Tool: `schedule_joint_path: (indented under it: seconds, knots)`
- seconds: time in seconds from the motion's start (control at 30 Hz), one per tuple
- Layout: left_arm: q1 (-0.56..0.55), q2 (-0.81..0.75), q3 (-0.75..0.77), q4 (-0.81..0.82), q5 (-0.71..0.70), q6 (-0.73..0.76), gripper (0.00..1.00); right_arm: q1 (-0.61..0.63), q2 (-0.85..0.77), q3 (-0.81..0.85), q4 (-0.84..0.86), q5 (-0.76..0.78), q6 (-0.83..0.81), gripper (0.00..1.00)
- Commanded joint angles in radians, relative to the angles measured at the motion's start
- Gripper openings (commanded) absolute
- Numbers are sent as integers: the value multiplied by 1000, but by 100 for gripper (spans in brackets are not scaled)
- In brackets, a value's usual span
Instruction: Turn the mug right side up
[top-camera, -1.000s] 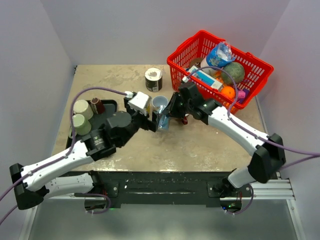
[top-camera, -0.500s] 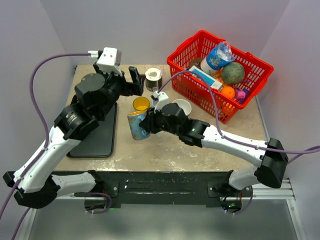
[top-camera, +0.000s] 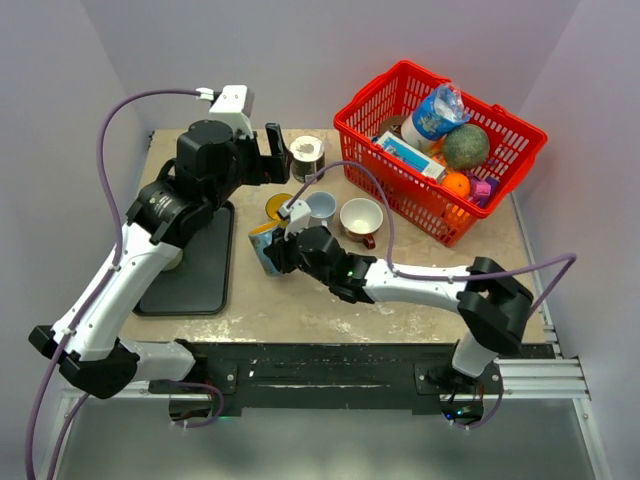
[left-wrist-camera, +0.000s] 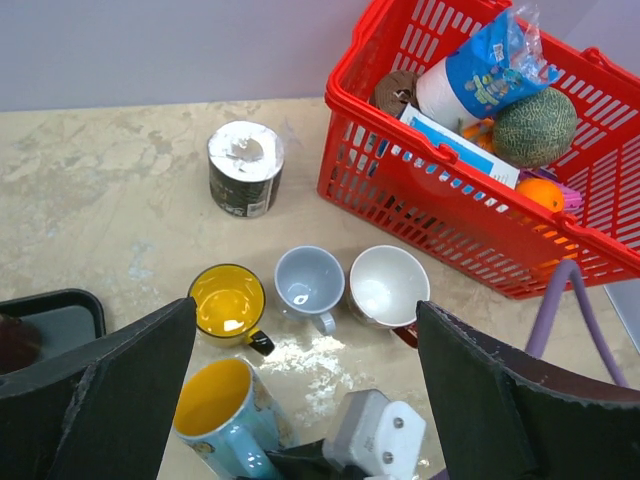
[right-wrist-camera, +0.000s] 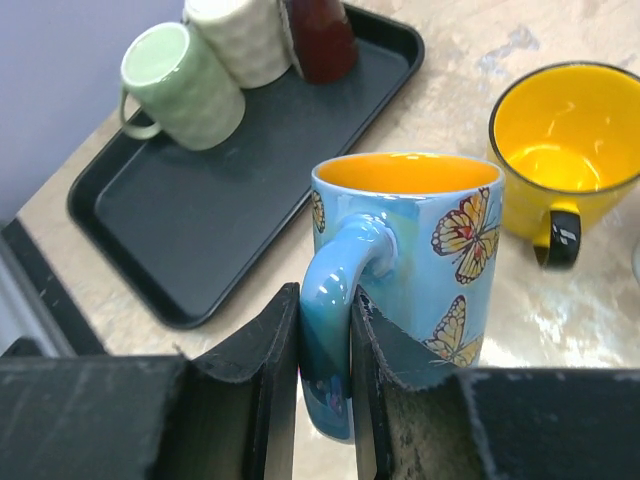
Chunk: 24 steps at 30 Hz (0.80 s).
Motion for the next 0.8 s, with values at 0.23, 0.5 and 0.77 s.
schedule_joint_path:
  seconds: [0.23,0.5,0.77]
  knots:
    - [55,30,69,-38,111,-40,96,3,230,142,488,85,-74,0]
    - [93,36,68,-43,143,-51,96,3,311,178,656,114,-163,0]
    - [165,65,62,-151,117,-121,96,-6,391,248,759,116,-231,0]
